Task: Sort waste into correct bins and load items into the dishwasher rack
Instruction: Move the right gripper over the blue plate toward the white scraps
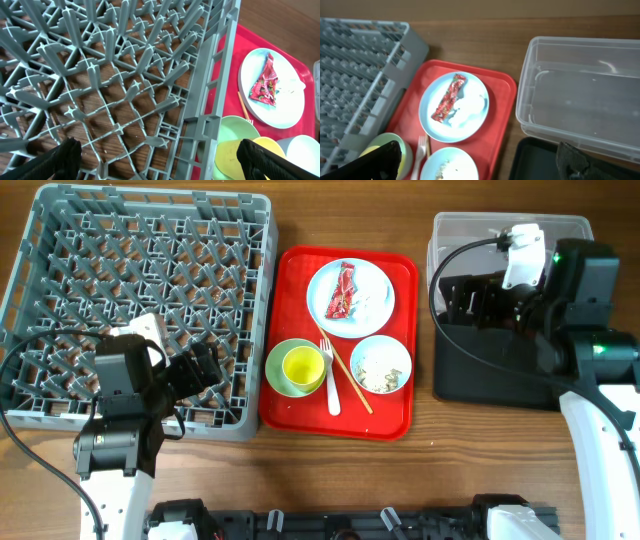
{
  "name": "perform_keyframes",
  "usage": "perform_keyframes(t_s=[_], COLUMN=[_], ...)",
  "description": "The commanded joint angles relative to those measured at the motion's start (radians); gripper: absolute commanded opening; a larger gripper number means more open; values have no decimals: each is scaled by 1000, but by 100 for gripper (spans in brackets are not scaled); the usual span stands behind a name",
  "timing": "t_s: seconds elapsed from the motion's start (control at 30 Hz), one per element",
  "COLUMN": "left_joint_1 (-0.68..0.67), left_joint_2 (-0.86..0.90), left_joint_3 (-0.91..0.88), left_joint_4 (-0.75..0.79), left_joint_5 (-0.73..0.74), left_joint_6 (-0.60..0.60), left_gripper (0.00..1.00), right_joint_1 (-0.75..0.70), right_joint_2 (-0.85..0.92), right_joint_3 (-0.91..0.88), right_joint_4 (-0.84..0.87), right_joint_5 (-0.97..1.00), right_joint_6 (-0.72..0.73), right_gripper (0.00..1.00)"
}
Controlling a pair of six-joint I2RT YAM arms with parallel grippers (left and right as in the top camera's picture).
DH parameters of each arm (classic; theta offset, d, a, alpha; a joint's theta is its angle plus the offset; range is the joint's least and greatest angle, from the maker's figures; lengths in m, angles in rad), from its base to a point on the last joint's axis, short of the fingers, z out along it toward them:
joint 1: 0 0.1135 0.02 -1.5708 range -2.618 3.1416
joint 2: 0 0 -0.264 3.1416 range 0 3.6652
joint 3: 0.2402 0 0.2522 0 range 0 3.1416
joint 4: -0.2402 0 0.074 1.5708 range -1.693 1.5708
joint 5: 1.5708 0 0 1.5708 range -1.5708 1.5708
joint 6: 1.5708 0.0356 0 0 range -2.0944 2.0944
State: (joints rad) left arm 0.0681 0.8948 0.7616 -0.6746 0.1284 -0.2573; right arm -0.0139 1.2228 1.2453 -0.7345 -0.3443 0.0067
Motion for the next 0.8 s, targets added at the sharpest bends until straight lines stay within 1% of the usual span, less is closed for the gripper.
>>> perform_keyframes(t_s=[0.0,0.07,0.1,0.2,0.3,0.33,0.4,0.5,0.6,0.77], left_joint_1=[6,6,6,6,6,6,6,6,6,6], left_joint_2=[-25,-29,-30,-30,-30,-30,-30,-30,-30,-30], left_joint_3=[23,23,23,23,23,23,23,23,23,23], left_joint_4=[5,5,5,5,10,12,16,19,19,19], left_joint_5=[10,10,10,9,10,10,9,10,9,10], left_joint_6=[-9,-9,-9,-9,-9,-9,-9,-9,-9,-9], left_gripper=[100,100,100,100,100,100,100,100,100,100], right_joint_1=[5,9,18,80,158,213,265,330,365,381], right_joint_2=[-1,0,0,9,35,61,94,181,304,462], right_joint_3=[24,24,24,27,52,82,120,218,334,363], right_joint_4=[35,62,69,68,63,60,52,-2,-46,-43], right_joint_5=[-108,-143,-121,-1,88,154,241,352,354,398], right_joint_6=[76,92,119,188,212,219,232,283,341,498], right_gripper=[100,100,100,100,99,99,99,99,99,99])
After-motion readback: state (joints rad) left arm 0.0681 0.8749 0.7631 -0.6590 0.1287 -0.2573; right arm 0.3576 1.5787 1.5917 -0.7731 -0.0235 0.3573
